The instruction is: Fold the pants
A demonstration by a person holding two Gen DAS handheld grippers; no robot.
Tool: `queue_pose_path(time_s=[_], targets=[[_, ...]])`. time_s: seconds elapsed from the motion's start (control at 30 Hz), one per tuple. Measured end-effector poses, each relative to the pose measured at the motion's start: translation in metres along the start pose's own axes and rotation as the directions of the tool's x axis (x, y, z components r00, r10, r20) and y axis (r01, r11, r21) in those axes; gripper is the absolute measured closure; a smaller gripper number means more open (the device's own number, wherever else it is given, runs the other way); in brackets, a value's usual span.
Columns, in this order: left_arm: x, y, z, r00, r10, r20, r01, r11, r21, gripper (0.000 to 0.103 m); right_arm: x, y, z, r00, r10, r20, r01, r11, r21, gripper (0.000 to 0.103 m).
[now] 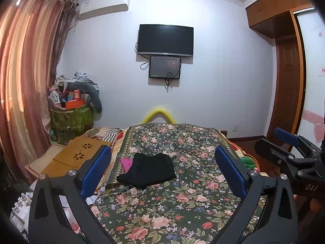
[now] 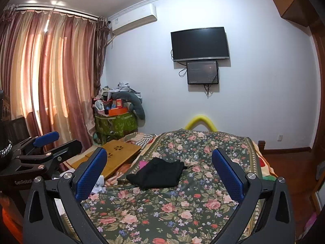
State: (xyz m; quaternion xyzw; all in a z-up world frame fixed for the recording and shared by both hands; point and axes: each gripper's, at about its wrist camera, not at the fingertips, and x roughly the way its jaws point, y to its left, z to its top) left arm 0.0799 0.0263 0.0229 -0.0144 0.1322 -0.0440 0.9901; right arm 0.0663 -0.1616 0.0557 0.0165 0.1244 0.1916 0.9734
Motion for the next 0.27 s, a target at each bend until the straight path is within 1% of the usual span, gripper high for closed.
queue_pose_path(time_s=[0.13,0.27], targets=[[-0.0013,0.0016,-0.0013,1.0,-0.004,0.001,0.004,1.0,0.0,0.0,0.0026,0.0018,0.0005,1.0,0.001,-0.007,-0.001,1.0,-0.001,0.001],[0.0006,0.0092,-0.003,1.0,-0.005,-0.007,0.005,1.0,-0.026,0.0,0.0065,0.0062,-0.0004,1.0,-0.001,-0.017,0.0,1.0,-0.014,0.001]])
